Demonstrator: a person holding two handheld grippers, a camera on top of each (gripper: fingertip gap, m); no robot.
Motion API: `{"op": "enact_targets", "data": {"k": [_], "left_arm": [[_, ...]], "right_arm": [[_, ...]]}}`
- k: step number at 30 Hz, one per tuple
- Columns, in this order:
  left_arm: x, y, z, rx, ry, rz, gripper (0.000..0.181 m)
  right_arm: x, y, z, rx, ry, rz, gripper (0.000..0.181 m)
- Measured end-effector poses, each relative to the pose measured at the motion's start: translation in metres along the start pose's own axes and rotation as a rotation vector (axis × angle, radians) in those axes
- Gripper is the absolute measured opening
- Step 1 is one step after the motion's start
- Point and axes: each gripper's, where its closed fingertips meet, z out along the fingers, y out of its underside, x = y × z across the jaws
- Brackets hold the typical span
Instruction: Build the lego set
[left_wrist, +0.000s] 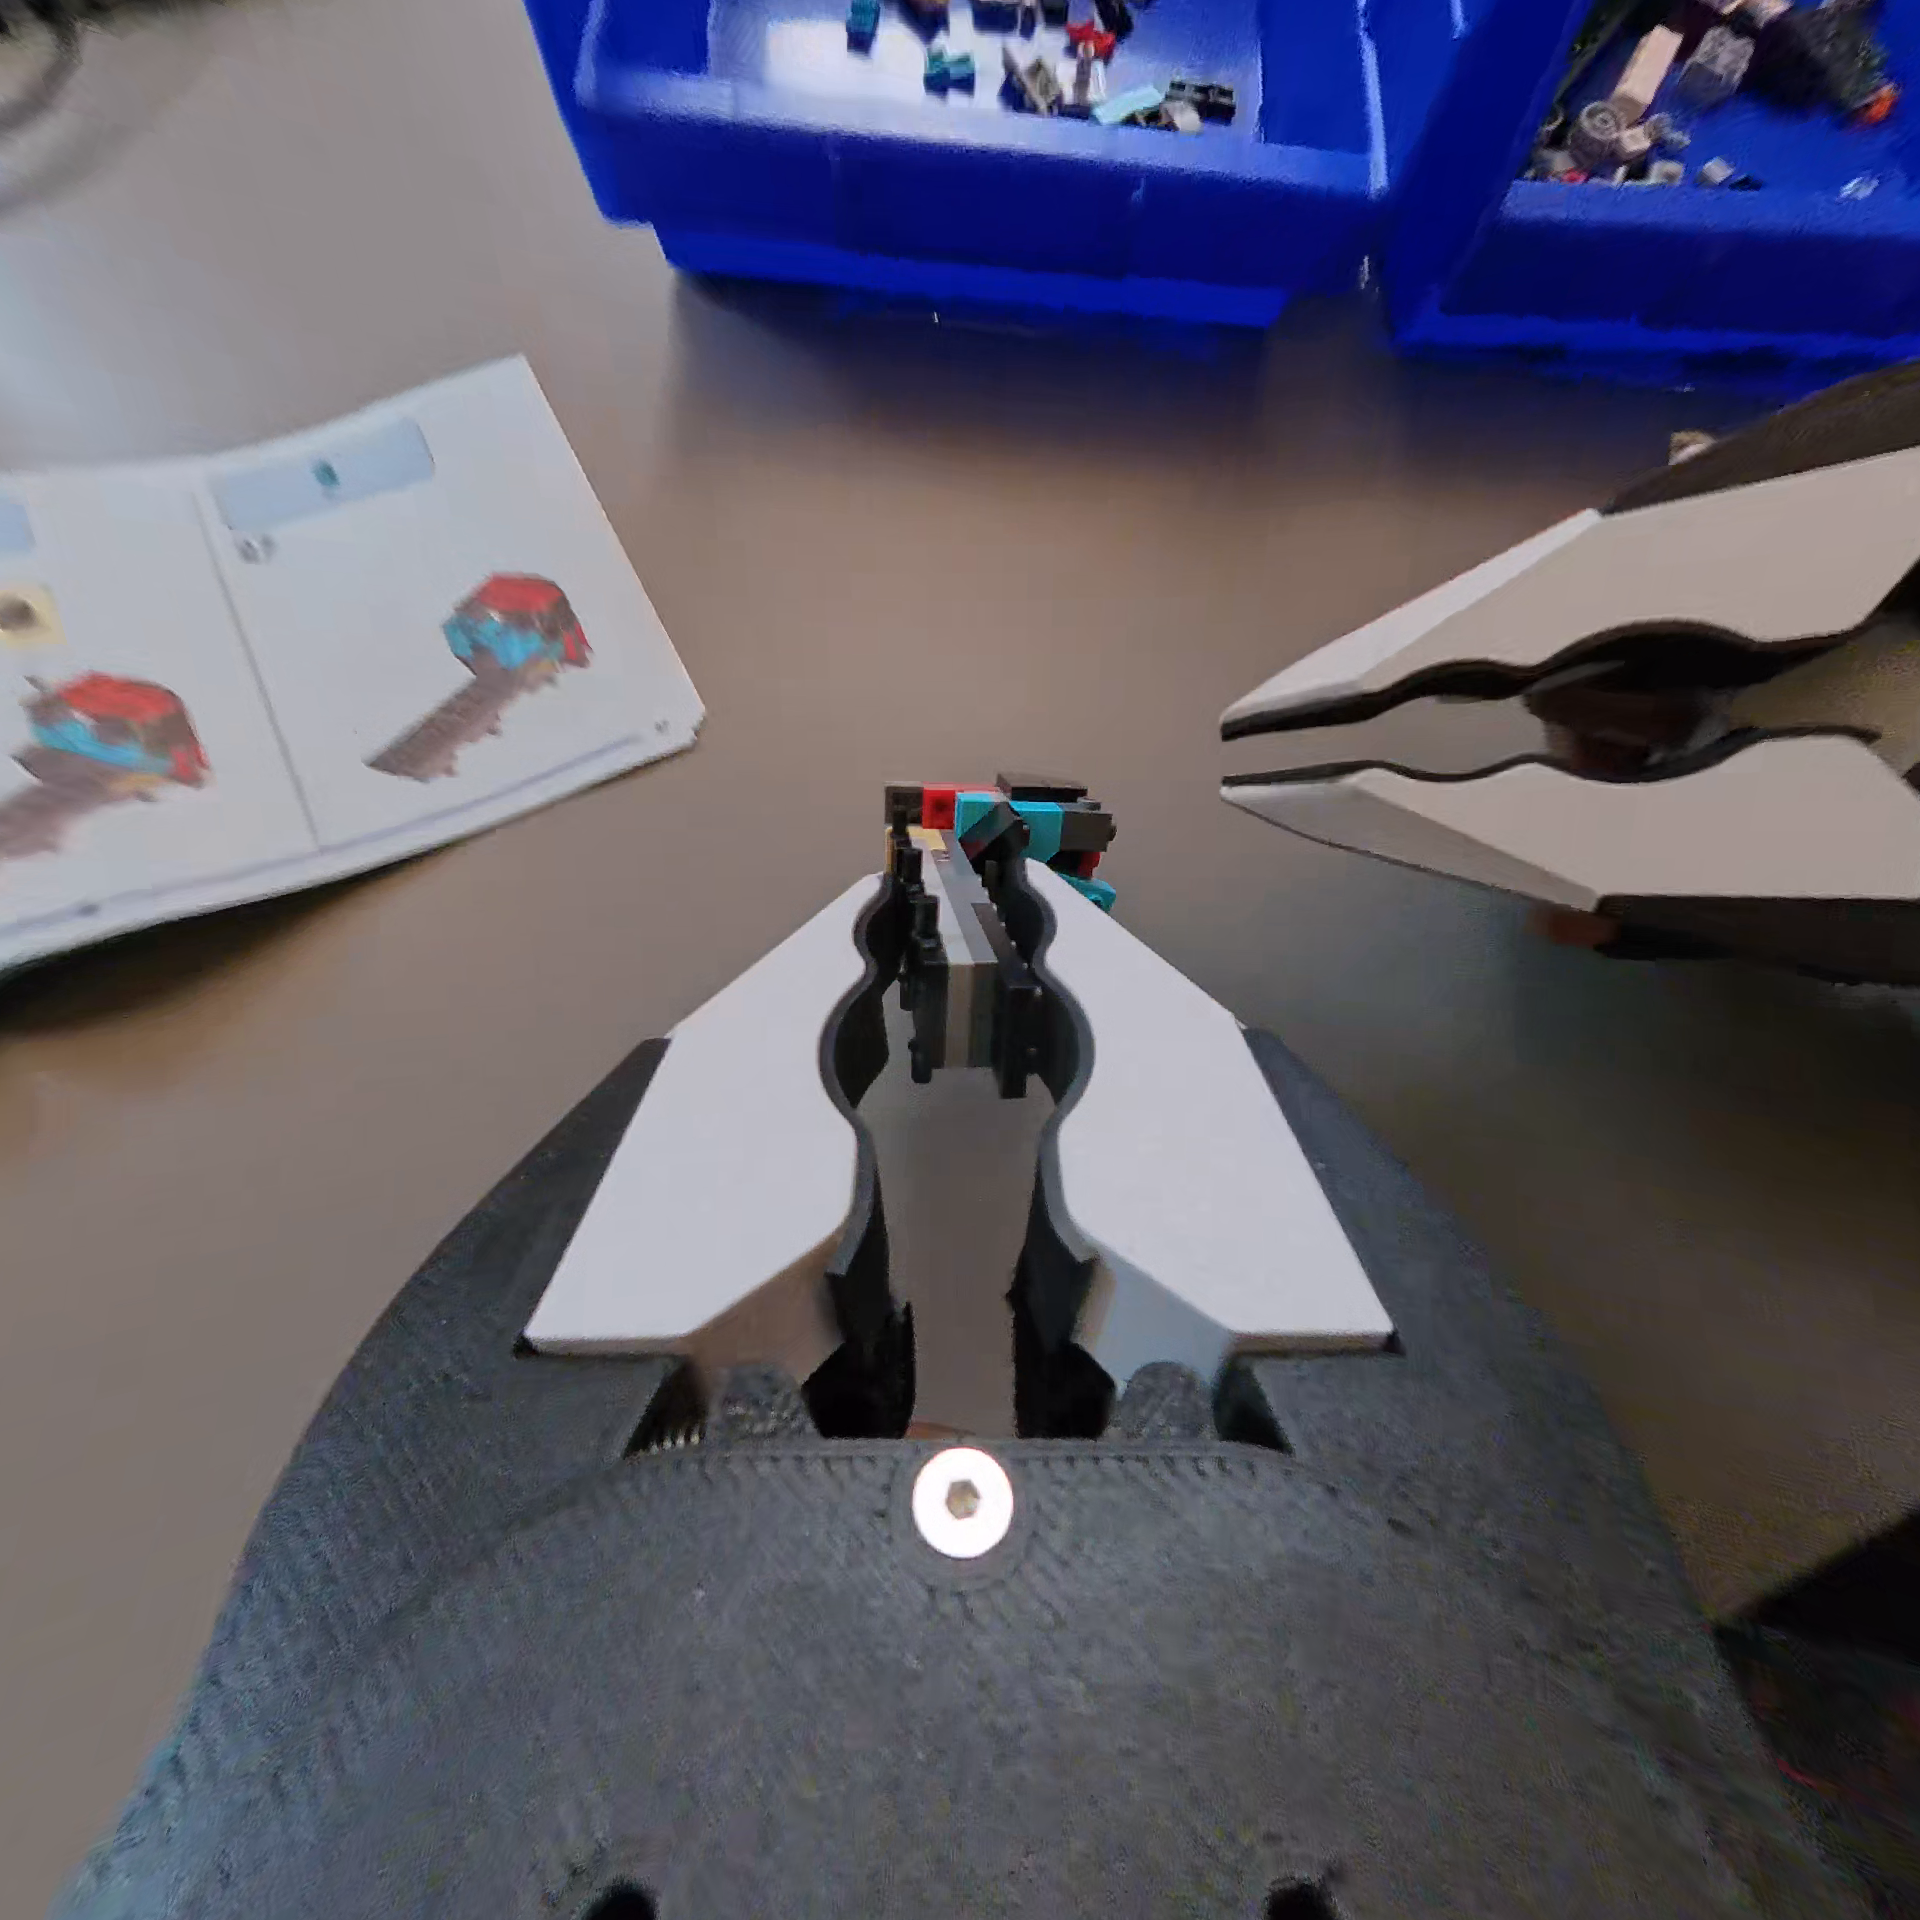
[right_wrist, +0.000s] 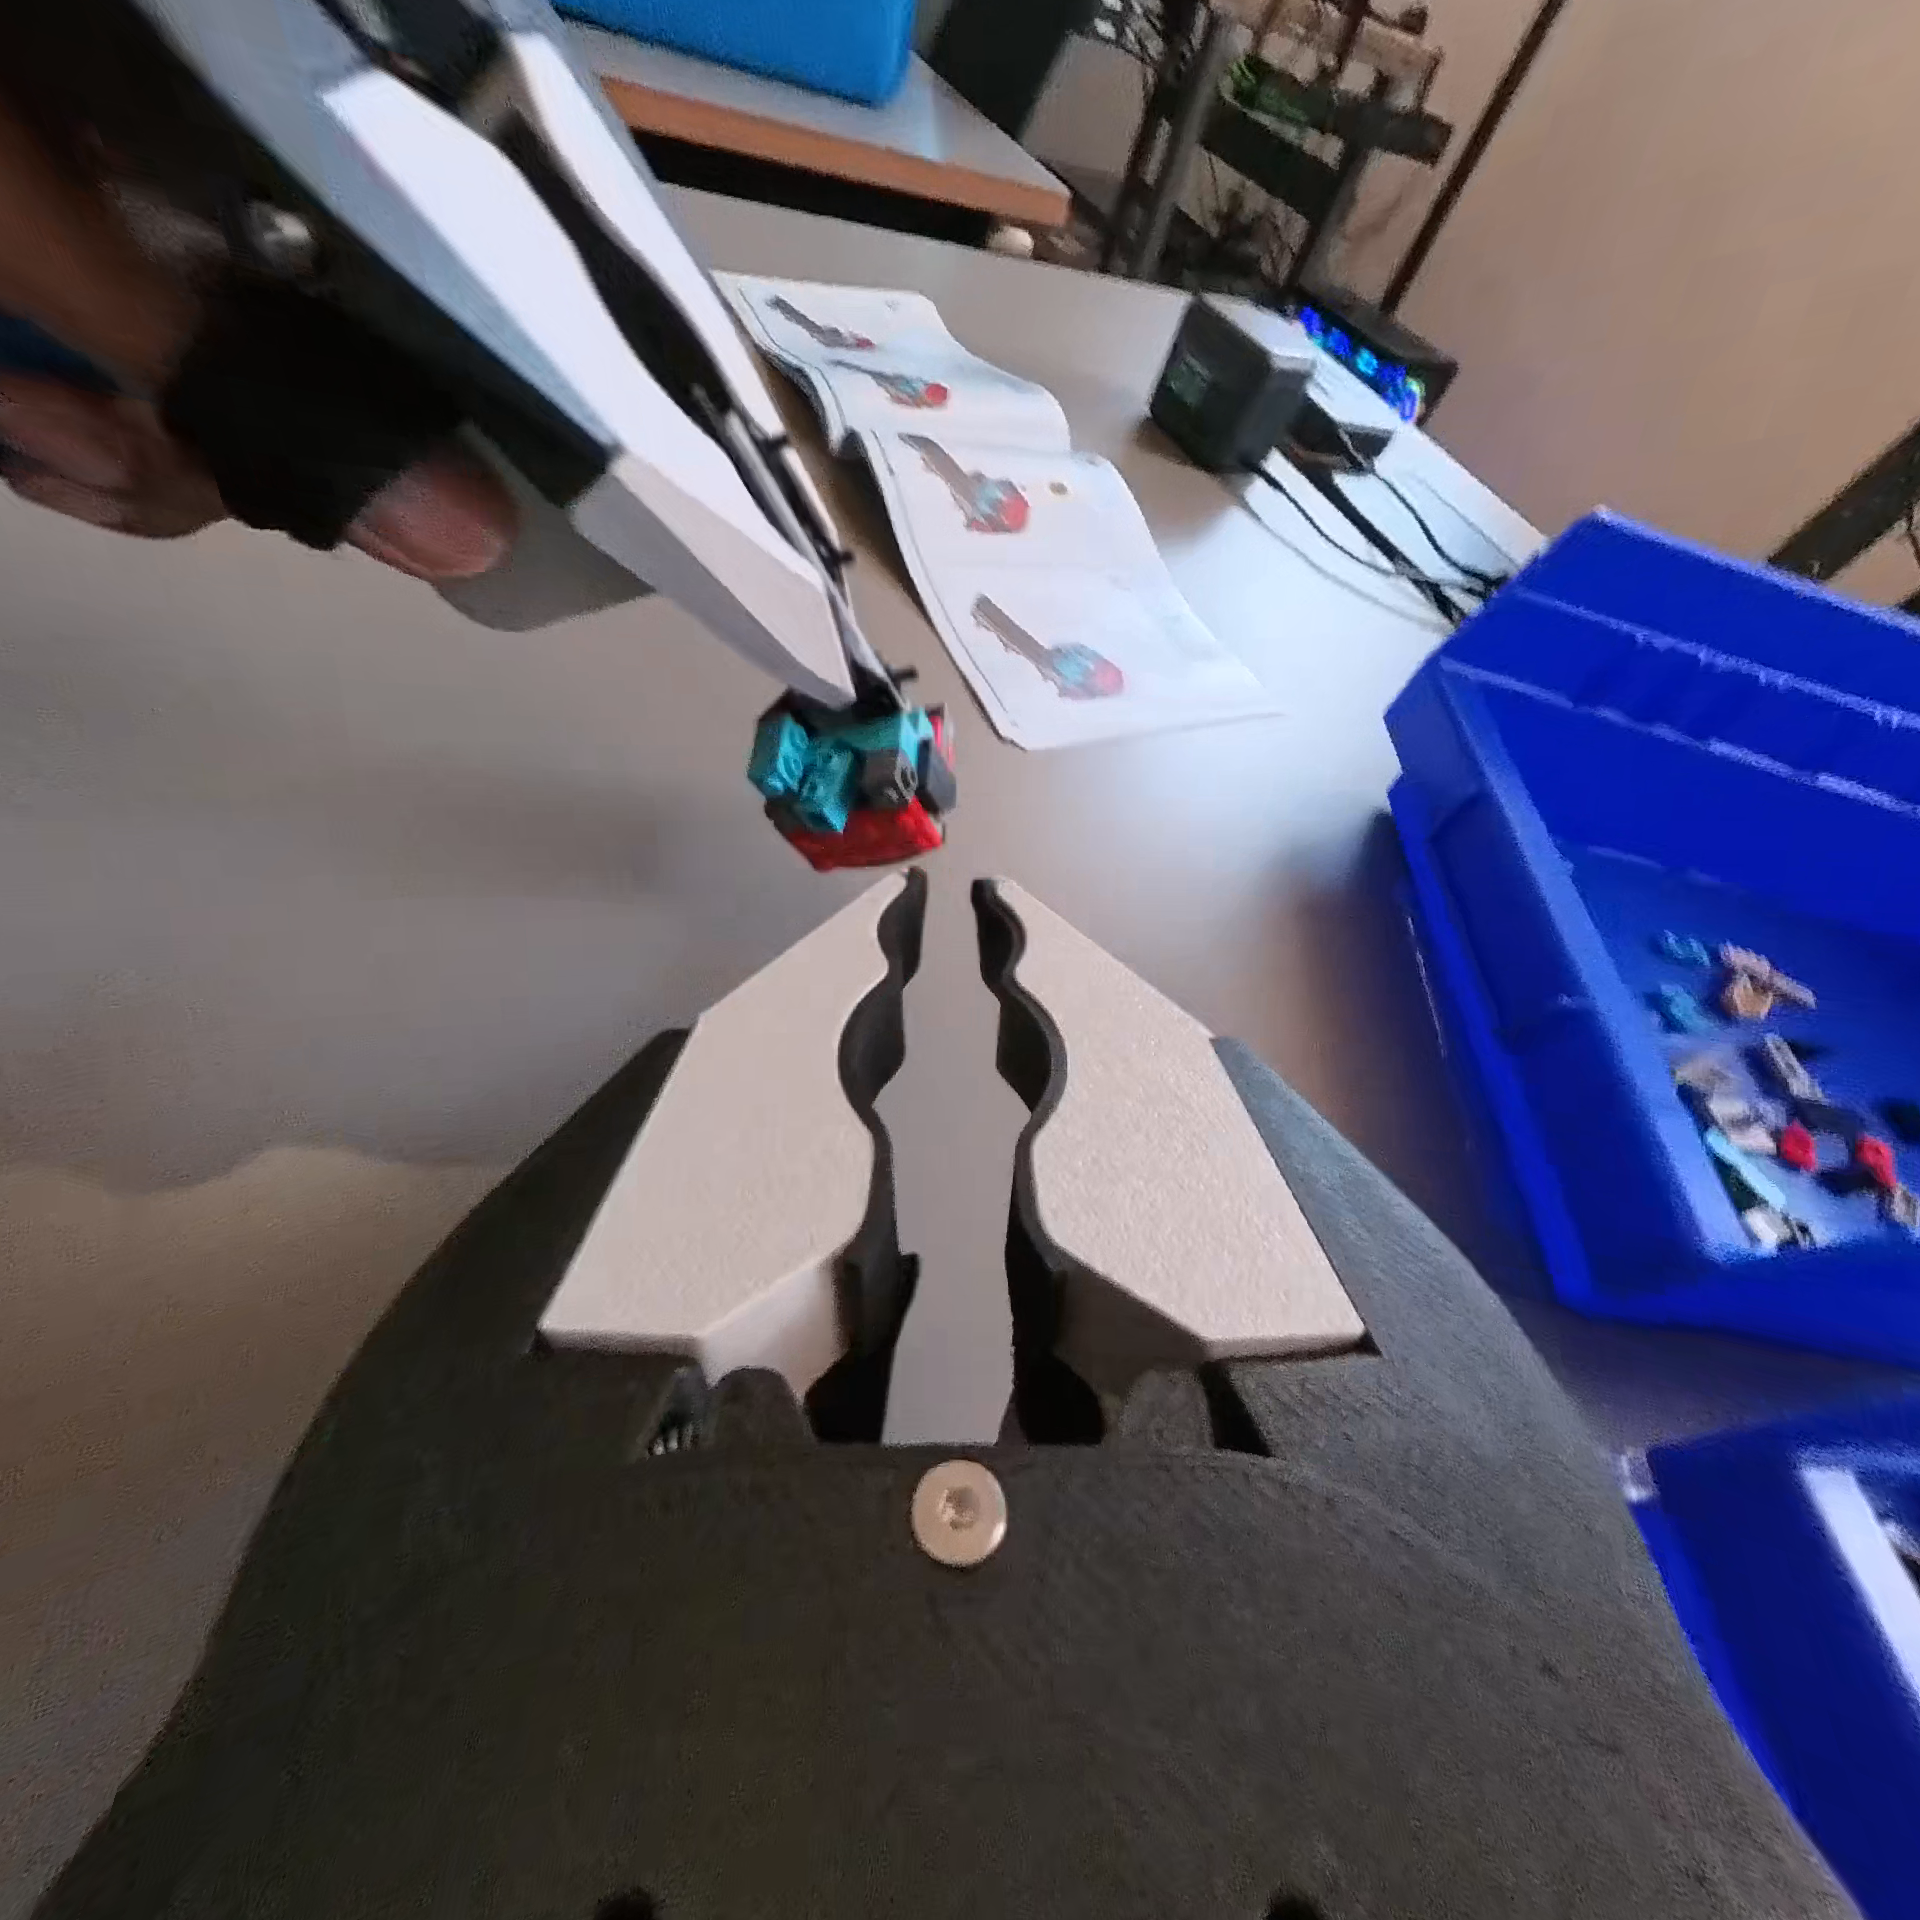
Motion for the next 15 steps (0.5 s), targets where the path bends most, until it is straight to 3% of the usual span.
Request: {"op": "enact_targets", "data": {"k": [11,15], "left_arm": [[-0.011,-0.013,0.012,0.003,-0.225,0.459,0.020],[-0.013,-0.006,0.018,-0.024,-0.178,0.343,0.020]], "right_arm": [[0.036,0.005,-0.010,0.014,0.089,0.220,0.013],[0.037,0.007,-0.012,0.014,0.069,0.250,0.016]]}}
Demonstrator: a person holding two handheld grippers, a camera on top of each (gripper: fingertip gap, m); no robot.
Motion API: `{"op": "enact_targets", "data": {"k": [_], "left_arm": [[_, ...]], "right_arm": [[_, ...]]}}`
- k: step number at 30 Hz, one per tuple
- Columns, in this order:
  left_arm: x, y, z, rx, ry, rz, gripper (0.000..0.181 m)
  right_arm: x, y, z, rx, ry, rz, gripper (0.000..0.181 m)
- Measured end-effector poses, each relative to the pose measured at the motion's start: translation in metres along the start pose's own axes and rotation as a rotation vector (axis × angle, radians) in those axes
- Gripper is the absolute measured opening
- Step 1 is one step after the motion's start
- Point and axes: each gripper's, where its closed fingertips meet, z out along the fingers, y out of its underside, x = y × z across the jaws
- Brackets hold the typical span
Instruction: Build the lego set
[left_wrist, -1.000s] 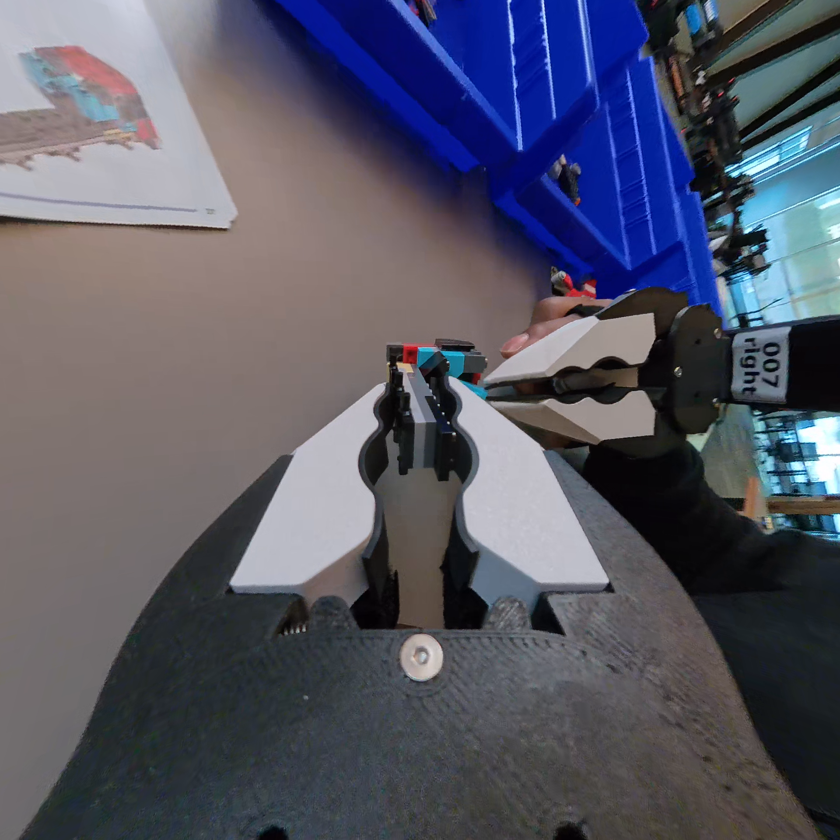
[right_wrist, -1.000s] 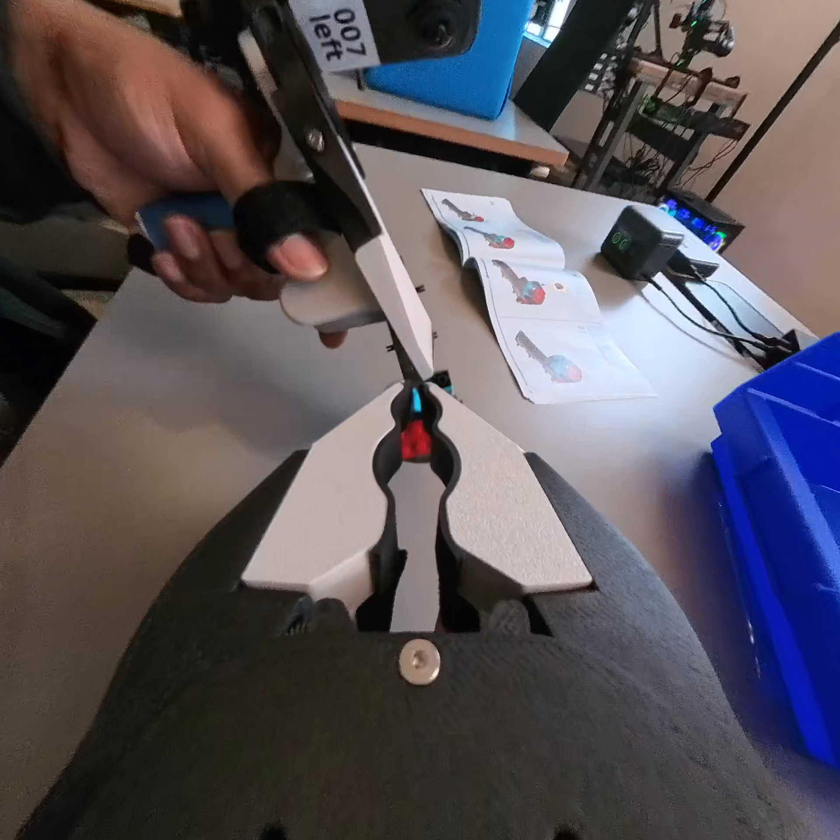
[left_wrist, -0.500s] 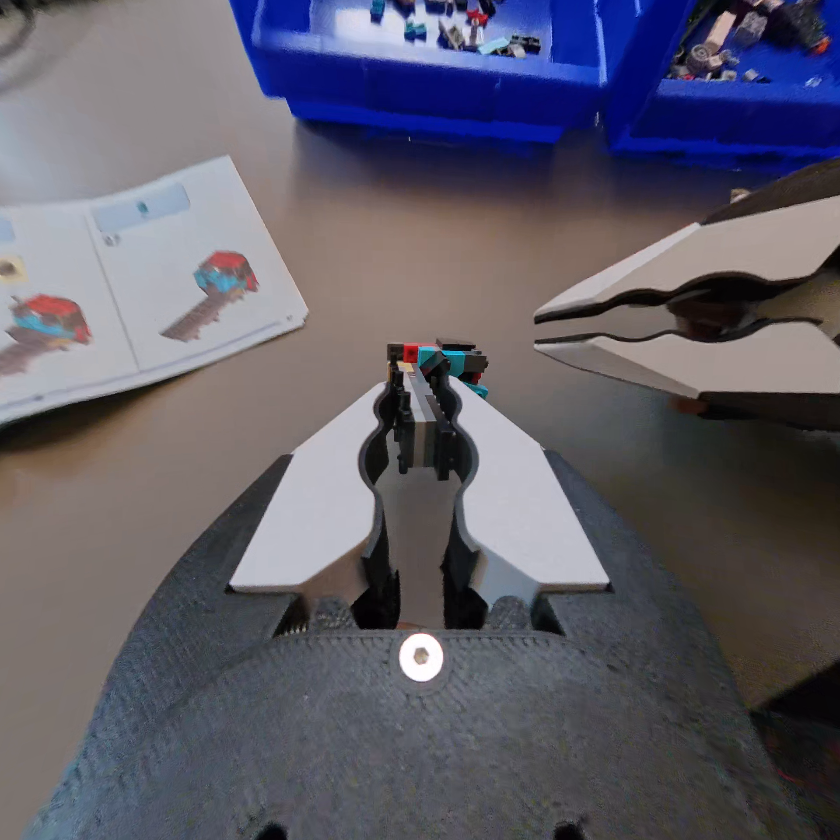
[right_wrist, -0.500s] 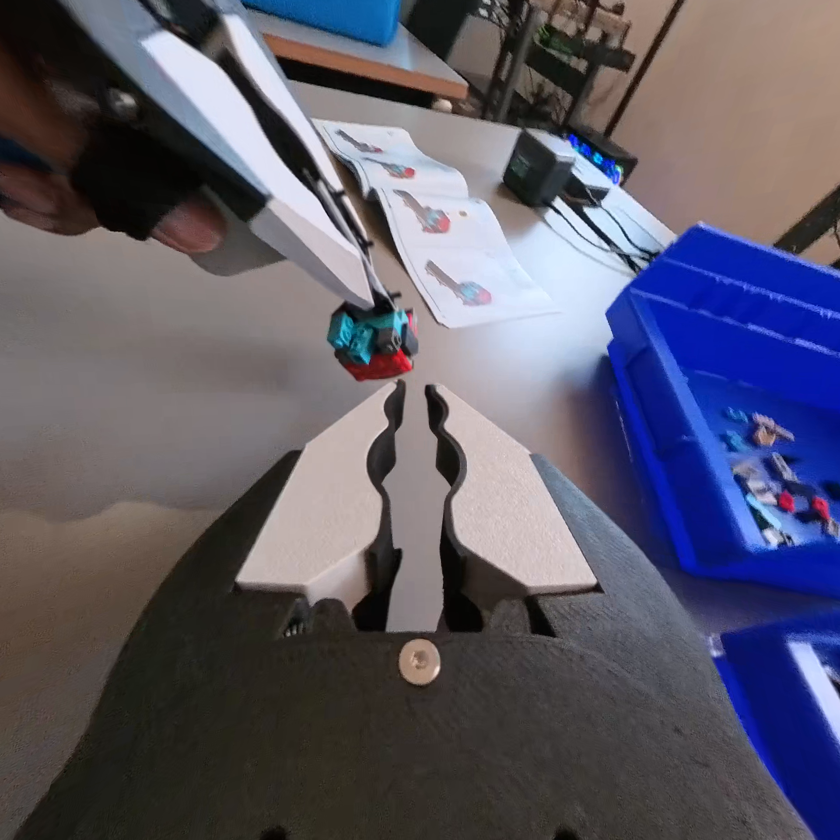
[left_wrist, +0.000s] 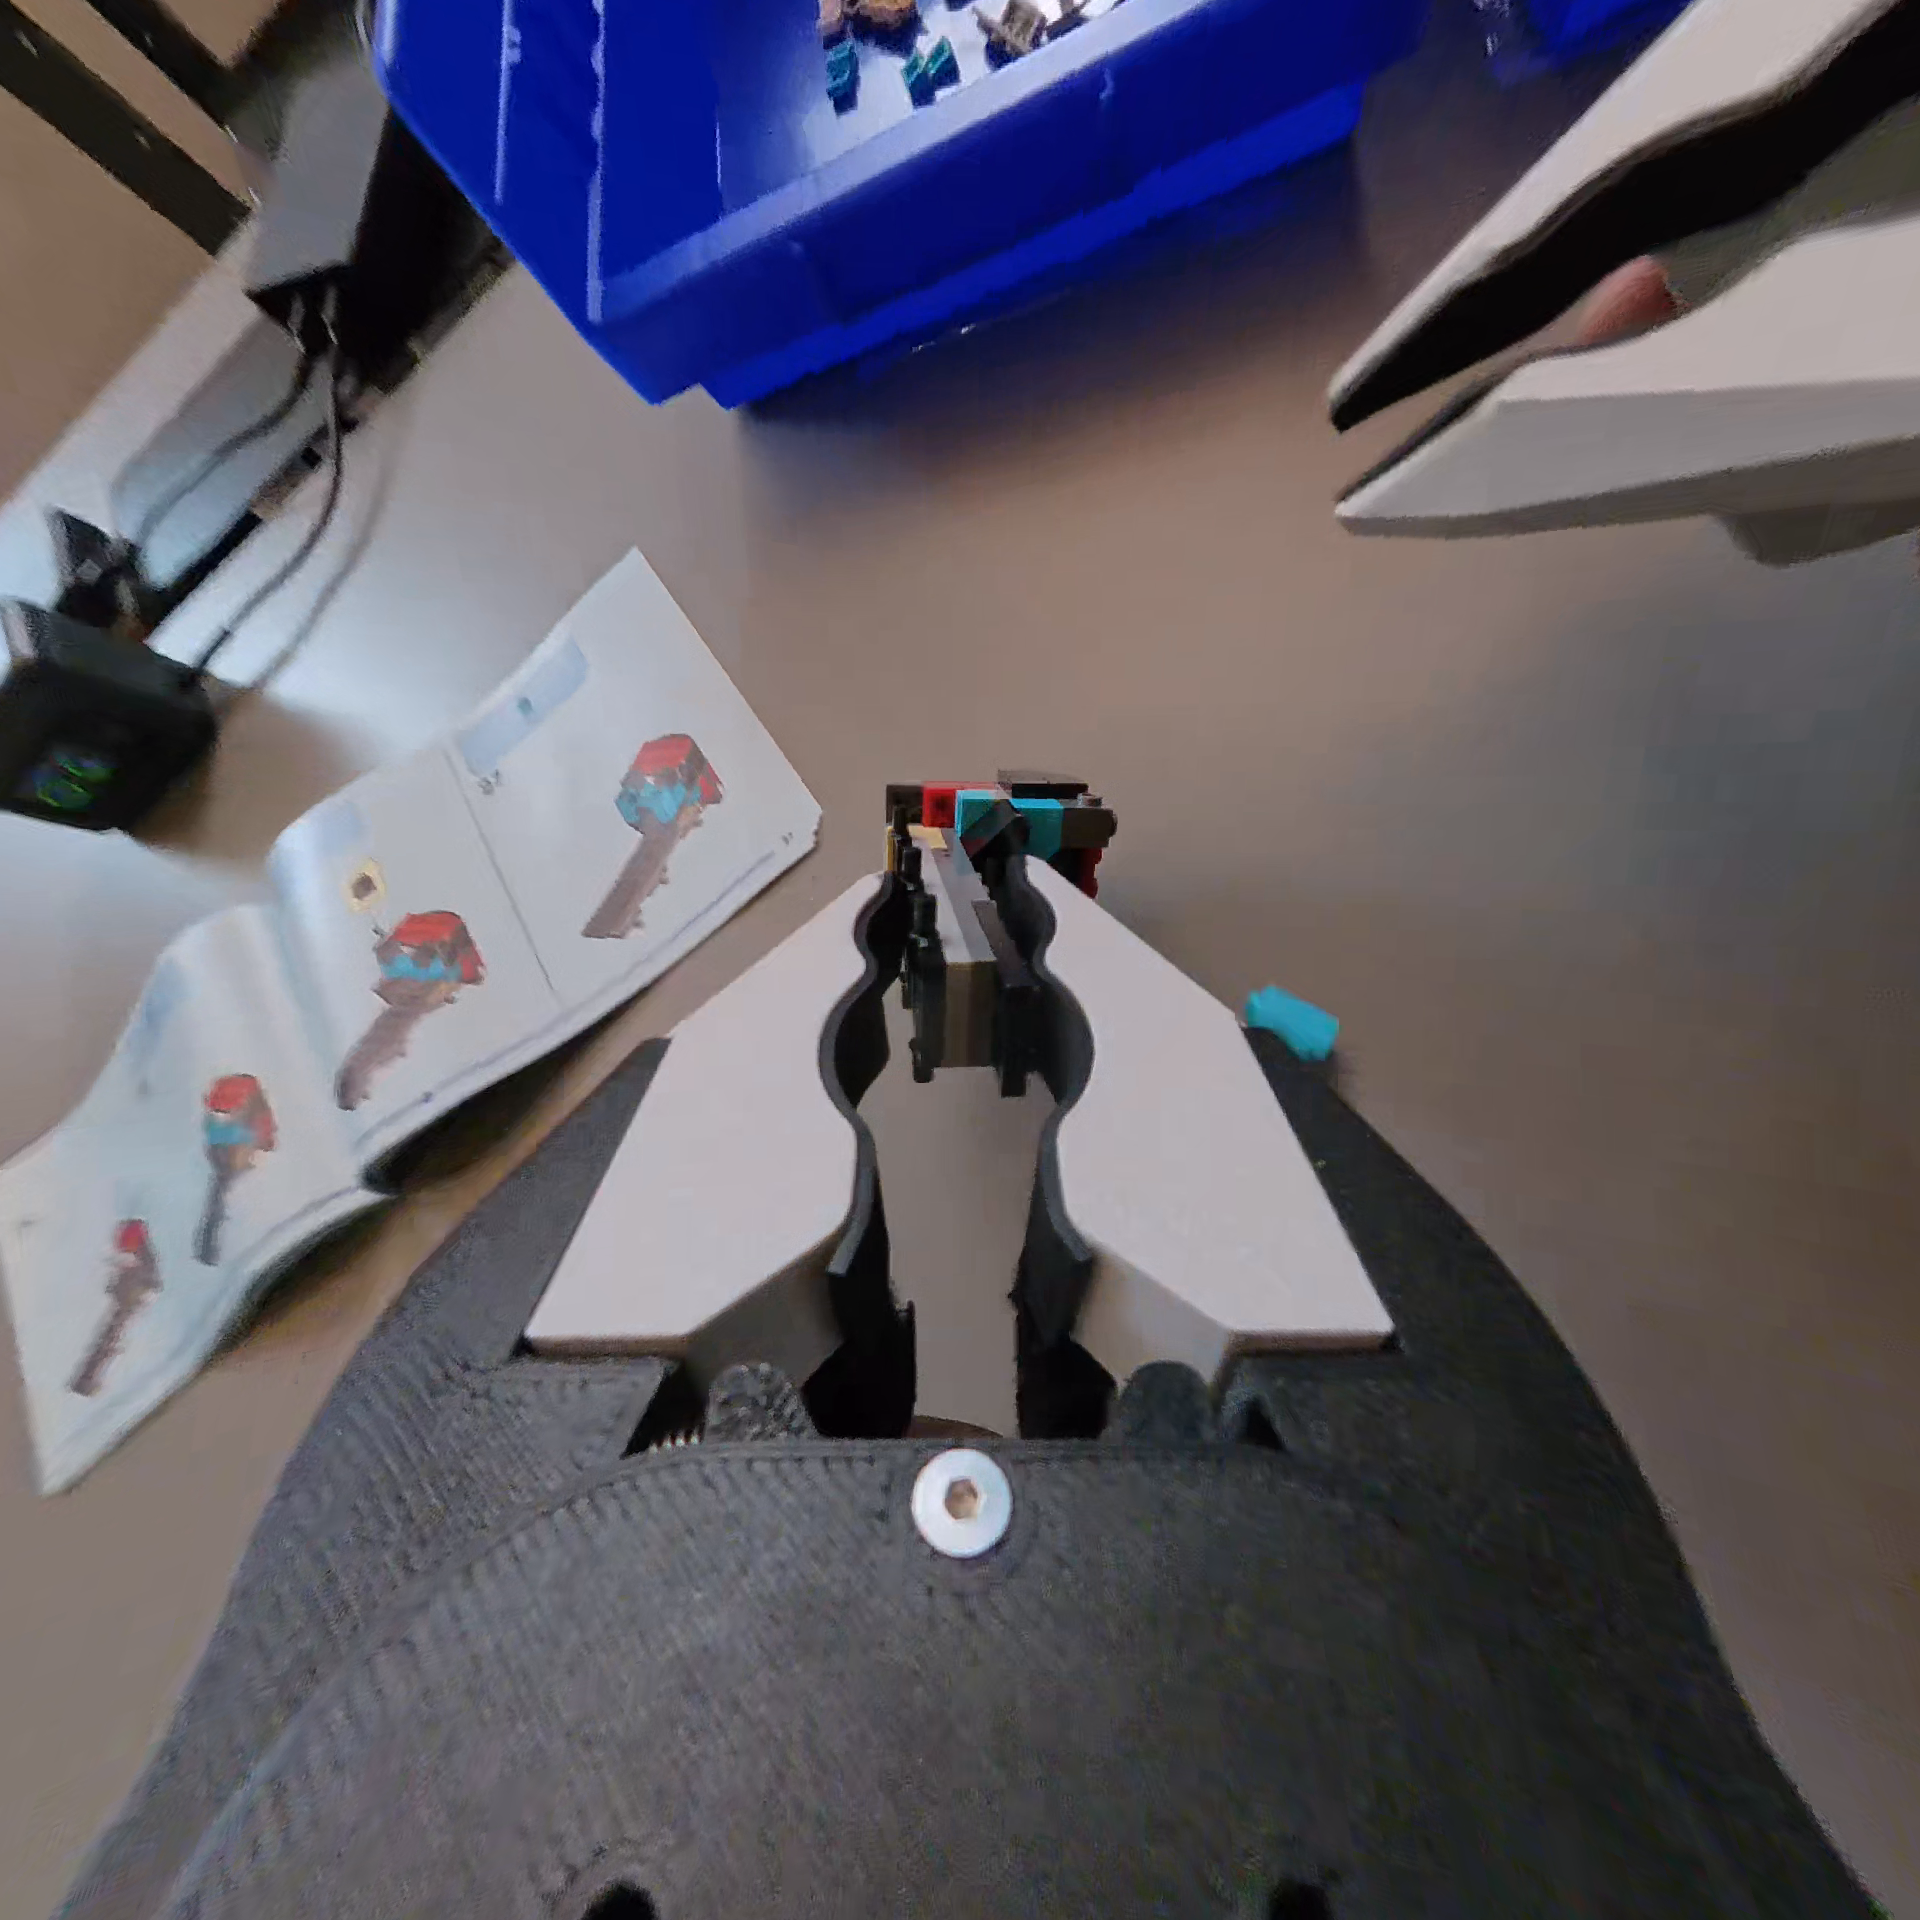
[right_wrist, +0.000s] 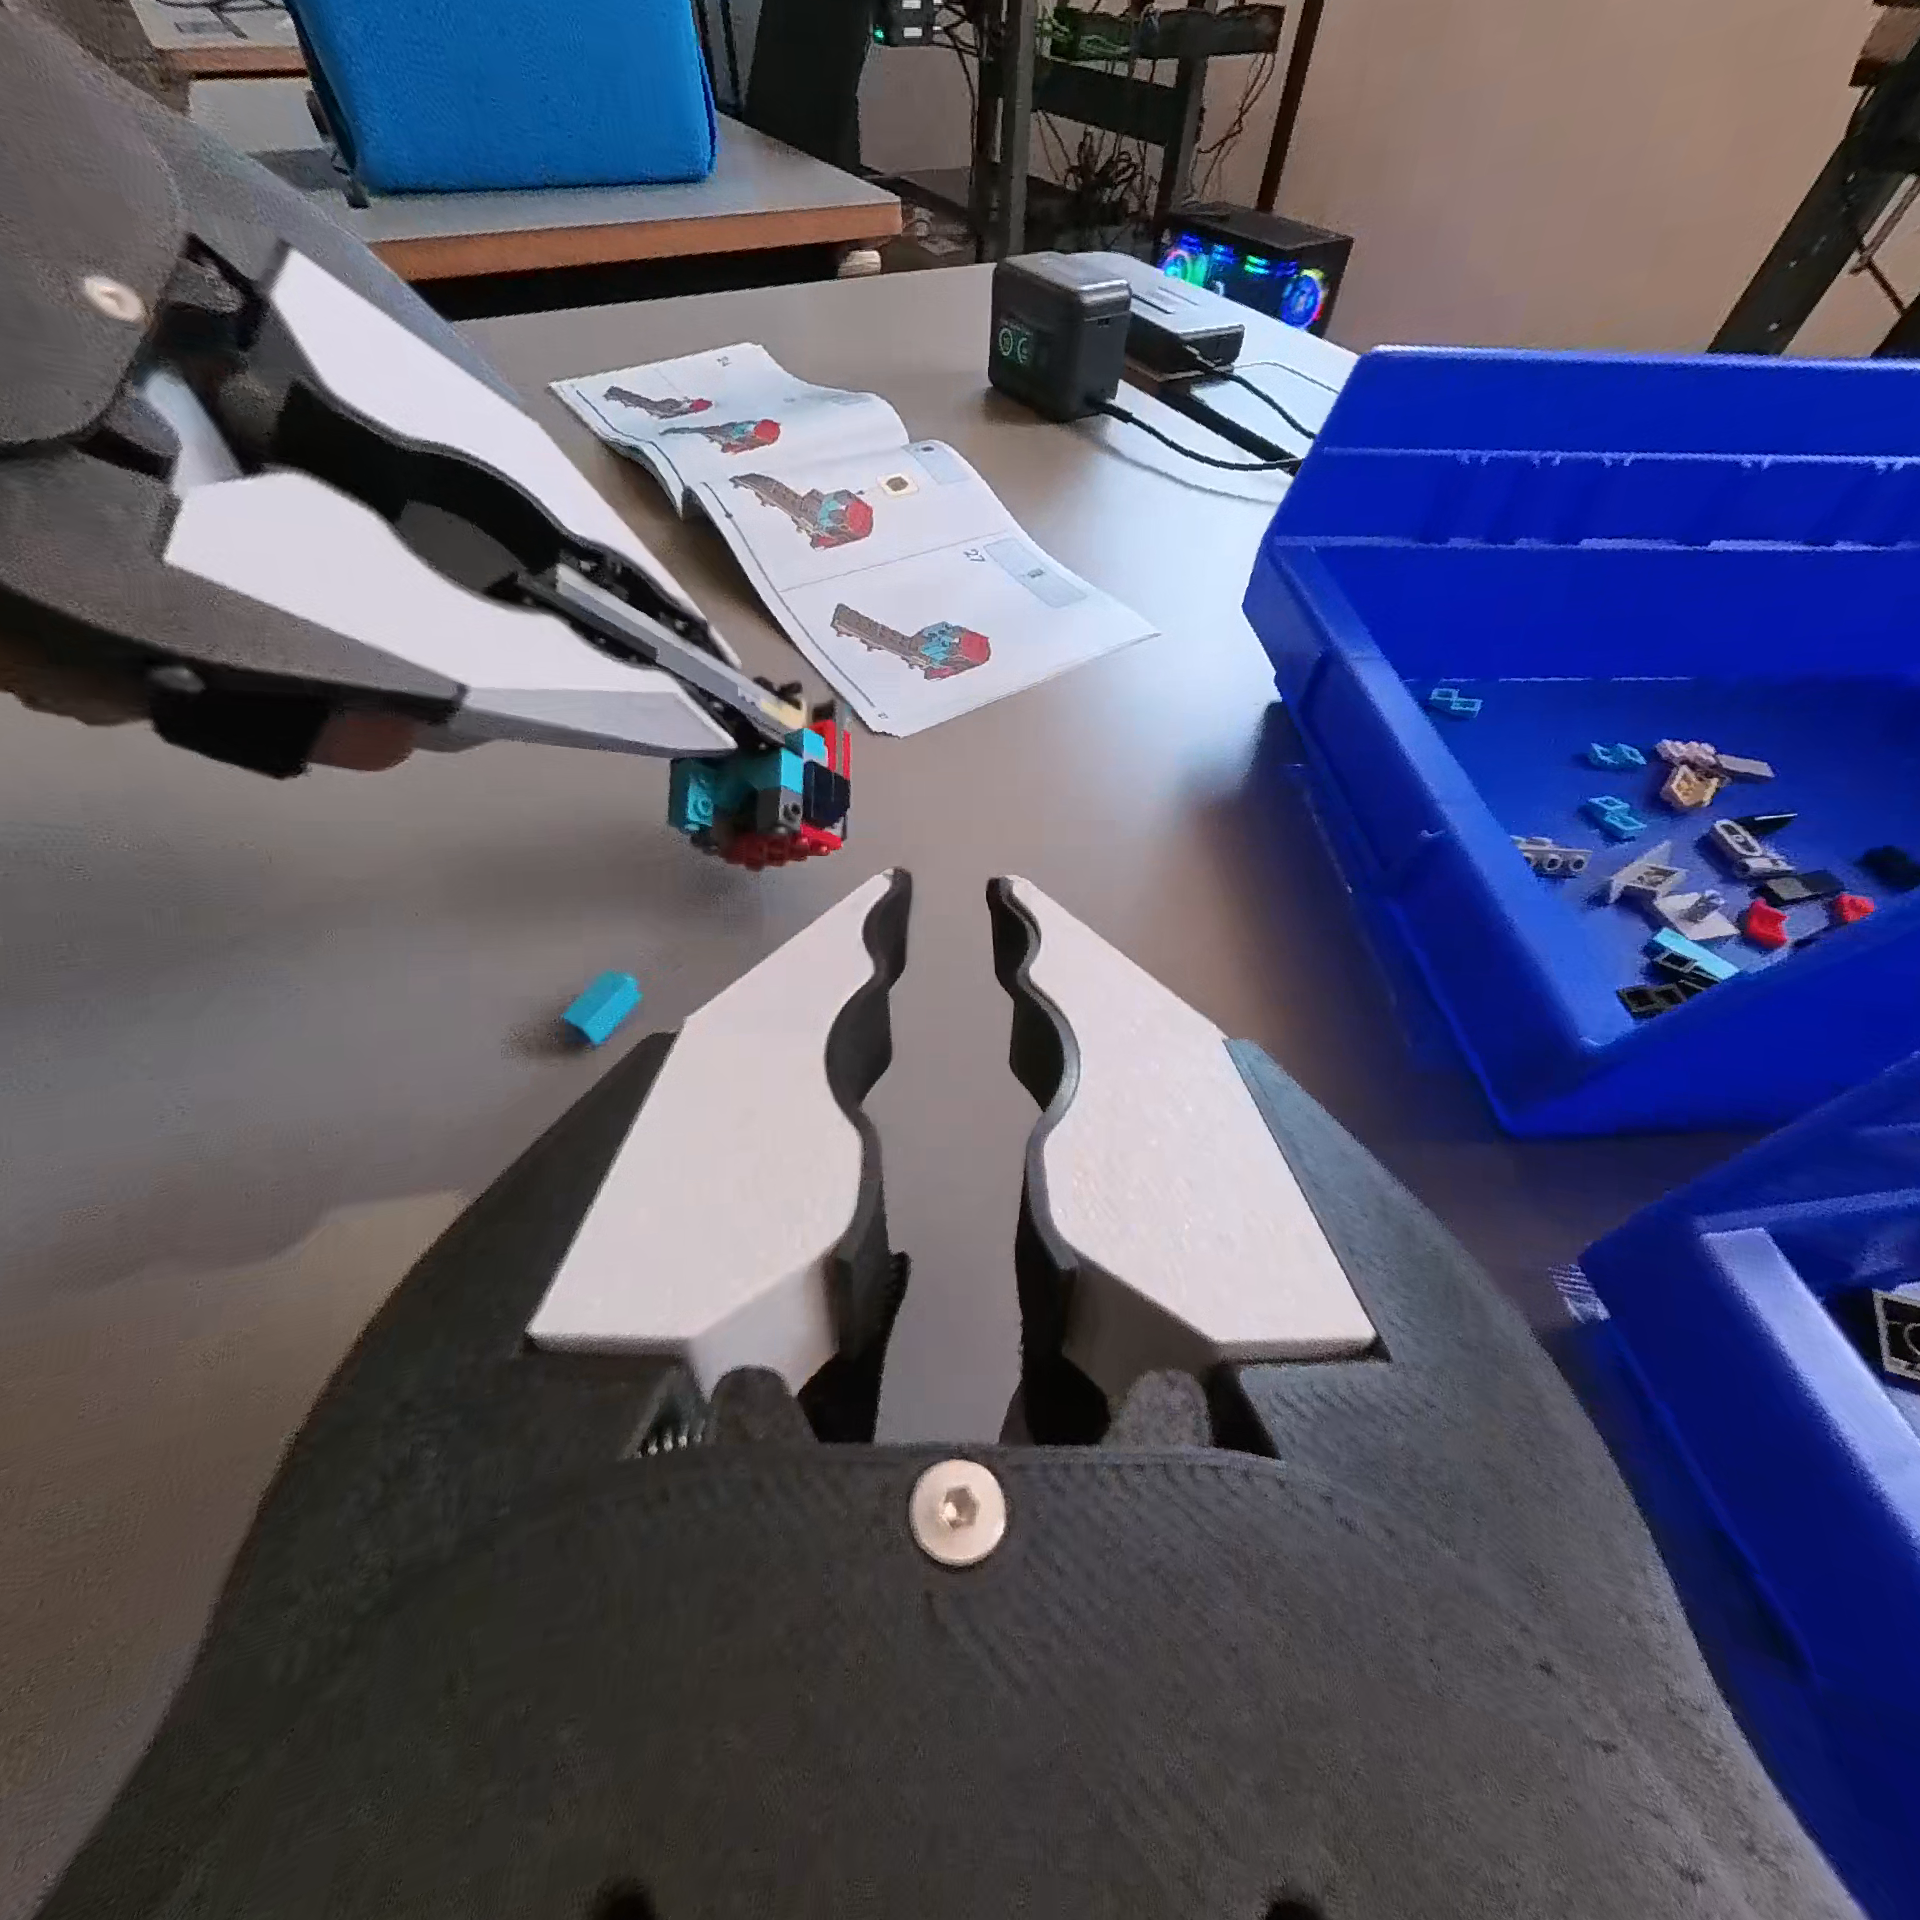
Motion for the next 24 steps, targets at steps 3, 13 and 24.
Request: {"op": "enact_targets", "data": {"k": [3,13,24], "left_arm": [[-0.004,0.004,-0.001,0.005,0.060,-0.154,0.020],[-0.006,0.036,-0.029,0.014,0.263,-0.488,0.020],[0.001,0.041,-0.038,0.088,0.372,-0.498,0.020]], "right_arm": [[-0.008,0.003,0.000,-0.019,-0.058,0.001,0.018],[-0.064,0.033,-0.002,-0.198,-0.317,-0.123,0.022],[-0.069,0.050,0.006,-0.308,-0.312,-0.190,0.023]]}}
